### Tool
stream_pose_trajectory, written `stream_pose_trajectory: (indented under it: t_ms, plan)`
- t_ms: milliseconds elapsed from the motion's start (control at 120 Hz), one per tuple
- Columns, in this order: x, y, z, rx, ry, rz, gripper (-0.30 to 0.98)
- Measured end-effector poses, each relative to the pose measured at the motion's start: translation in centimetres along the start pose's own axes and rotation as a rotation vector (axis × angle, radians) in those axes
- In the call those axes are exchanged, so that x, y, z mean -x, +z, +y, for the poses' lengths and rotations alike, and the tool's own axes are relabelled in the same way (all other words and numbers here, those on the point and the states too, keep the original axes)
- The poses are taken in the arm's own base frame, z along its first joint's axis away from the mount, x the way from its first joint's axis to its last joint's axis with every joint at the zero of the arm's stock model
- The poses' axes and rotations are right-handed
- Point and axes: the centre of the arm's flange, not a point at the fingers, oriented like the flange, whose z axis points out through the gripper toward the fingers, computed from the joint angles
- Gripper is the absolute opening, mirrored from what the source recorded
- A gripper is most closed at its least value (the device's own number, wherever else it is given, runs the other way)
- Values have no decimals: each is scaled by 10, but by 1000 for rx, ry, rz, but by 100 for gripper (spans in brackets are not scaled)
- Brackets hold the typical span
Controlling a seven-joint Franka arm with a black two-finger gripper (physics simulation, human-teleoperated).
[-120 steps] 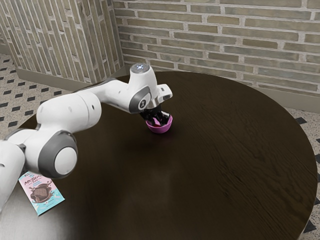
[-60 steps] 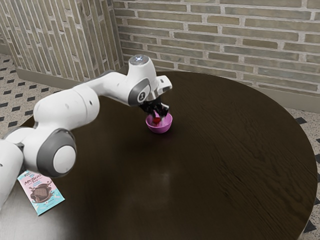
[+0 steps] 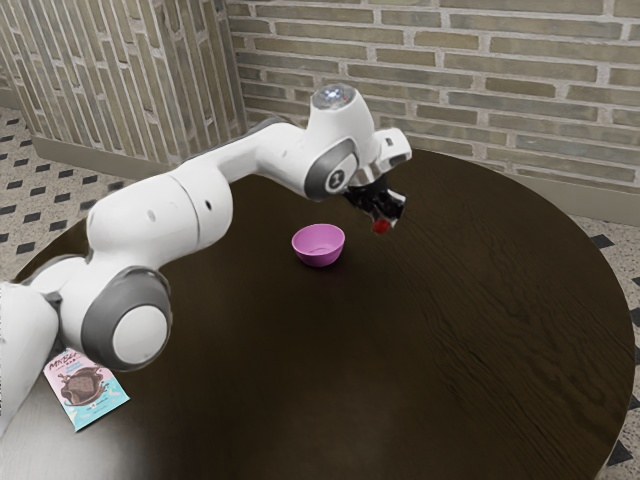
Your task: Take strawberry from the bowl
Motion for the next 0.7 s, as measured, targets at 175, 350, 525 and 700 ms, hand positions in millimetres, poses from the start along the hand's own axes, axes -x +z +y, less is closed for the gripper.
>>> stream_pose_trajectory:
  t_ms: [175, 350, 525, 700]
  plan:
    - [13, 20, 39, 36, 31, -13, 6]
    - [16, 27, 43, 43, 31, -12, 19]
    - [18, 24, 44, 45, 38, -25, 47]
    - [24, -7, 47, 31, 65, -63, 59]
